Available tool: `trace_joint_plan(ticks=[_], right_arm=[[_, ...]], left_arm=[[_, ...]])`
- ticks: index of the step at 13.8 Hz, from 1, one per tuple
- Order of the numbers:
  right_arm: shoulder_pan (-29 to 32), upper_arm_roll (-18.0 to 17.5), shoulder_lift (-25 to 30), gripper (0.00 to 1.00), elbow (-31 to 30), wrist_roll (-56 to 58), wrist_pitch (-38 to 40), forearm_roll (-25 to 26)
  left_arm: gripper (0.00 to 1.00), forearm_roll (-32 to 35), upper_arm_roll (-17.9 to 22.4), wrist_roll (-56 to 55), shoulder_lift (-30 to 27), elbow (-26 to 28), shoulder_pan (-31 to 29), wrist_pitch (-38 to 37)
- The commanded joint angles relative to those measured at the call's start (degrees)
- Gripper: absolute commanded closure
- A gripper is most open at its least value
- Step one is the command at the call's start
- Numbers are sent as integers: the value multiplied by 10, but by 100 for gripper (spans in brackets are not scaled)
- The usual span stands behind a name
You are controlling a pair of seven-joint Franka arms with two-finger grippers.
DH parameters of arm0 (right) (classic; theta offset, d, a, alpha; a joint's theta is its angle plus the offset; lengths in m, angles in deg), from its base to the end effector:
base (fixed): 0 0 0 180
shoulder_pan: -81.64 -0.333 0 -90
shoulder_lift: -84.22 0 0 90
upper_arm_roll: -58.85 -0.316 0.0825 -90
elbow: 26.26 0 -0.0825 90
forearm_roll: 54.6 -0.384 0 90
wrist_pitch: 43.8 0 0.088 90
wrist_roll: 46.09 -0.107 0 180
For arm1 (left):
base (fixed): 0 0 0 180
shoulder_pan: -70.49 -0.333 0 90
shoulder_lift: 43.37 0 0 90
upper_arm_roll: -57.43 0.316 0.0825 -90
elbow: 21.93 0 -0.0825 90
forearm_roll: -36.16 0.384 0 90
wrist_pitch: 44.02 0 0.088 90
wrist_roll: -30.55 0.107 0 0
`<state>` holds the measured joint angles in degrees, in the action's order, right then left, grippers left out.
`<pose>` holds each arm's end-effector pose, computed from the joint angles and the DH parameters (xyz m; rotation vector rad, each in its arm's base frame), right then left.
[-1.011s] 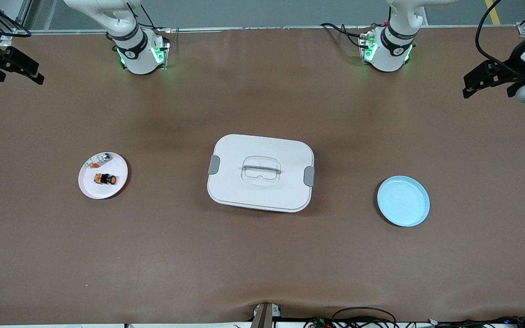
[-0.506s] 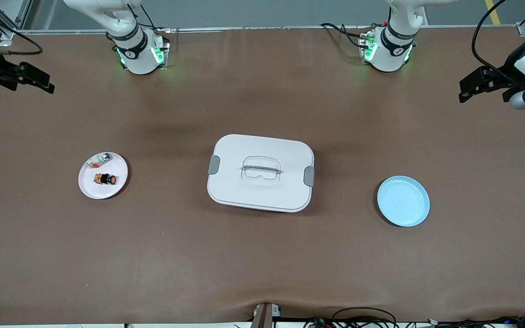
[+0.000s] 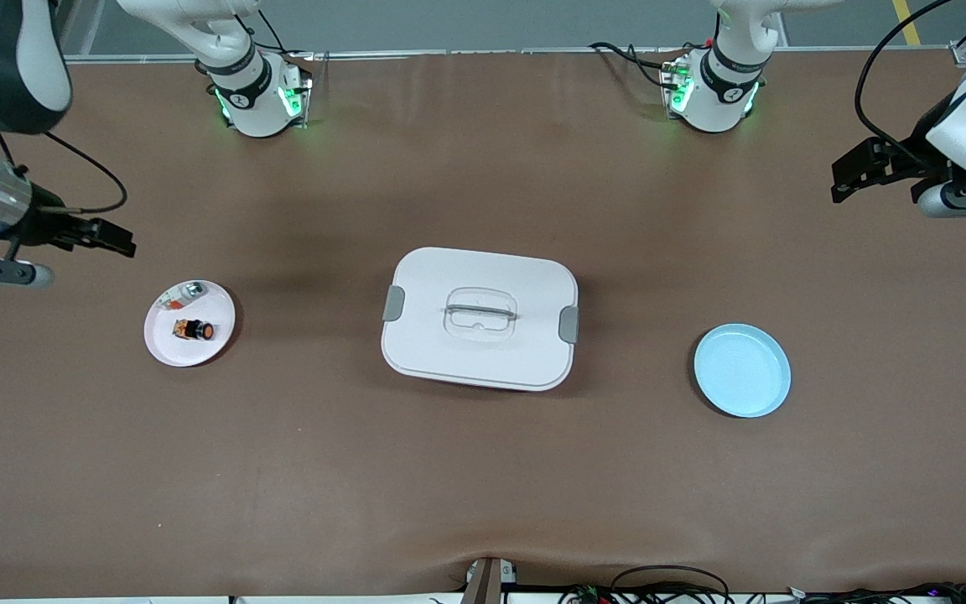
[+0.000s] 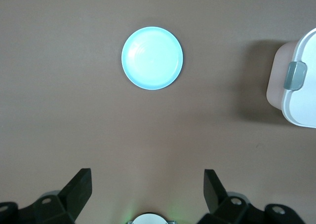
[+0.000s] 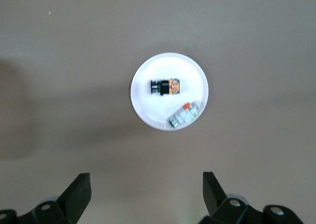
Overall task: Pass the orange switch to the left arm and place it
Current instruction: 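Lower the right gripper and grasp the orange-black switch on the plate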
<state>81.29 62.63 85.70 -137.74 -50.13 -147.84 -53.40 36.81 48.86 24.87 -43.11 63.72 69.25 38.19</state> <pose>0.5387 -0.0343 0.4816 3.1125 -0.1934 -0.1623 0.5377 -0.0676 0.6459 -3.1219 0.0432 0.0982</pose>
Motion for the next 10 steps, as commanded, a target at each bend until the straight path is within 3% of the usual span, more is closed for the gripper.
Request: trace_joint_plan(ticks=[1, 4, 10], right_arm=[[11, -3, -16, 0, -55, 19, -86, 5], [37, -2, -85, 0, -66, 86, -158, 2], [55, -4, -180, 0, -78, 86, -258, -11]], left_arm=[[0, -2, -2, -3, 9, -10, 0, 3], [0, -2, -3, -3, 12, -8, 0, 7], [0, -2, -7, -1, 20, -3, -3, 15]])
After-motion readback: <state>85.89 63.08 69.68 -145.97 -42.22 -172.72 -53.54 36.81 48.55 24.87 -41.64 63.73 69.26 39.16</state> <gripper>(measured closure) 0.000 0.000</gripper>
